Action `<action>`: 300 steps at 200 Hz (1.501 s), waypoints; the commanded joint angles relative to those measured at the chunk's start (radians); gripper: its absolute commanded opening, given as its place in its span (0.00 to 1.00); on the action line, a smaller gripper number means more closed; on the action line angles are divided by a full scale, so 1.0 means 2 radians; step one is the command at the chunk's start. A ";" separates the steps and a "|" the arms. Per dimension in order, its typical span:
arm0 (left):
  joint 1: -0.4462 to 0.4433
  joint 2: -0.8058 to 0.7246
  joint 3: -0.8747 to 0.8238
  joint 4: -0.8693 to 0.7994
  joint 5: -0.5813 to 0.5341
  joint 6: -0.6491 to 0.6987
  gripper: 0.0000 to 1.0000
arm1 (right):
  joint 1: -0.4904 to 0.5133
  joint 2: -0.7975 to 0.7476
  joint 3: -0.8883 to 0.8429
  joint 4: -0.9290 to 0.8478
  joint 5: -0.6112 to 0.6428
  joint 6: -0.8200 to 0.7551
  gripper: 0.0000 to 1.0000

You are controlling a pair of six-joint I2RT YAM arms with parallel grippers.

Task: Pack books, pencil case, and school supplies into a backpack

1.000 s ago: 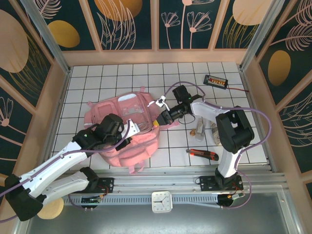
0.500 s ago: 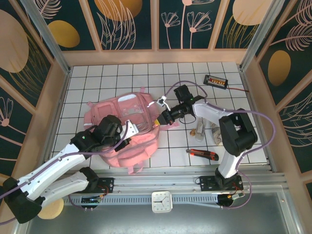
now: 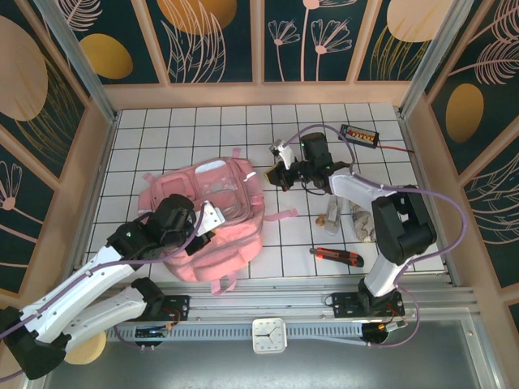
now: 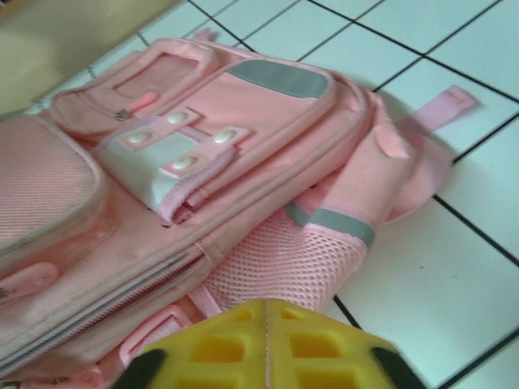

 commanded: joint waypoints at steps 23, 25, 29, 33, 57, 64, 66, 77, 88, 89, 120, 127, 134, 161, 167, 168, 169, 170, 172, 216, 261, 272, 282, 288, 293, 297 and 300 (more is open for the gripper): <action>0.000 -0.012 0.021 0.024 0.007 -0.011 0.00 | 0.025 -0.047 -0.038 -0.033 -0.035 -0.114 0.75; 0.000 -0.012 0.020 0.024 0.007 -0.011 0.00 | 0.026 -0.047 -0.038 -0.038 -0.033 -0.122 0.75; 0.000 -0.011 0.019 0.024 0.005 -0.012 0.00 | 0.029 -0.045 -0.037 -0.047 -0.033 -0.137 0.75; 0.000 -0.011 0.016 0.026 0.001 -0.013 0.00 | 0.033 -0.044 -0.037 -0.052 -0.029 -0.146 0.76; 0.000 -0.002 0.004 0.041 -0.011 -0.017 0.06 | 0.067 -0.029 -0.033 -0.075 0.025 -0.179 0.75; 0.000 0.002 0.003 0.047 -0.017 -0.021 0.14 | 0.078 -0.026 -0.036 -0.073 0.050 -0.180 0.75; 0.001 0.004 0.003 0.049 -0.018 -0.022 0.17 | 0.081 -0.025 -0.038 -0.072 0.055 -0.180 0.74; 0.000 0.011 0.002 0.056 -0.019 -0.022 0.26 | 0.092 -0.025 -0.048 -0.061 0.060 -0.179 0.74; 0.000 0.023 0.001 0.060 -0.025 -0.021 0.40 | 0.107 -0.026 -0.057 -0.051 0.077 -0.175 0.72; 0.000 0.024 0.001 0.061 -0.026 -0.021 0.40 | 0.108 -0.026 -0.058 -0.051 0.079 -0.174 0.72; 0.000 0.044 -0.019 0.097 -0.085 -0.014 0.40 | 0.148 -0.030 -0.082 -0.024 0.091 -0.144 0.69; 0.000 0.047 -0.028 0.109 -0.098 -0.007 0.42 | 0.162 -0.029 -0.083 -0.019 0.085 -0.138 0.69; 0.000 0.054 -0.034 0.121 -0.120 -0.005 0.45 | 0.178 -0.026 -0.083 -0.014 0.092 -0.128 0.69; 0.007 0.087 -0.046 0.161 -0.203 0.006 0.30 | 0.198 -0.007 -0.072 0.035 0.072 -0.057 0.66; 0.012 0.092 -0.048 0.168 -0.207 0.013 0.30 | 0.200 -0.003 -0.072 0.051 0.069 -0.039 0.66; 0.014 0.093 -0.048 0.169 -0.207 0.014 0.31 | 0.200 -0.003 -0.072 0.053 0.069 -0.037 0.66; 0.015 0.093 -0.048 0.170 -0.206 0.015 0.31 | 0.200 -0.003 -0.071 0.055 0.068 -0.035 0.66; 0.015 0.094 -0.048 0.170 -0.206 0.016 0.31 | 0.200 -0.002 -0.071 0.056 0.067 -0.032 0.66; 0.017 0.095 -0.048 0.171 -0.205 0.019 0.32 | 0.200 0.000 -0.069 0.058 0.065 -0.030 0.66; 0.029 0.076 -0.049 0.162 -0.169 0.041 0.99 | 0.158 -0.030 -0.106 0.060 0.054 -0.038 0.65; 0.029 0.095 -0.046 0.154 -0.139 0.025 0.99 | 0.083 -0.051 -0.120 0.061 0.005 -0.069 0.63; 0.028 0.110 -0.039 0.161 -0.136 0.026 0.99 | 0.079 -0.053 -0.122 0.063 -0.007 -0.079 0.63; 0.028 0.125 -0.035 0.166 -0.136 0.029 0.97 | 0.080 -0.052 -0.122 0.057 -0.018 -0.093 0.62; 0.028 0.134 -0.034 0.169 -0.136 0.030 0.95 | 0.079 -0.049 -0.121 0.056 -0.025 -0.098 0.62; 0.028 0.140 -0.034 0.172 -0.136 0.032 0.95 | 0.080 -0.047 -0.120 0.055 -0.030 -0.103 0.62; 0.028 0.144 -0.033 0.173 -0.135 0.033 0.94 | 0.080 -0.045 -0.118 0.052 -0.033 -0.107 0.62; 0.028 0.147 -0.033 0.175 -0.135 0.033 0.93 | 0.081 -0.042 -0.116 0.049 -0.035 -0.111 0.62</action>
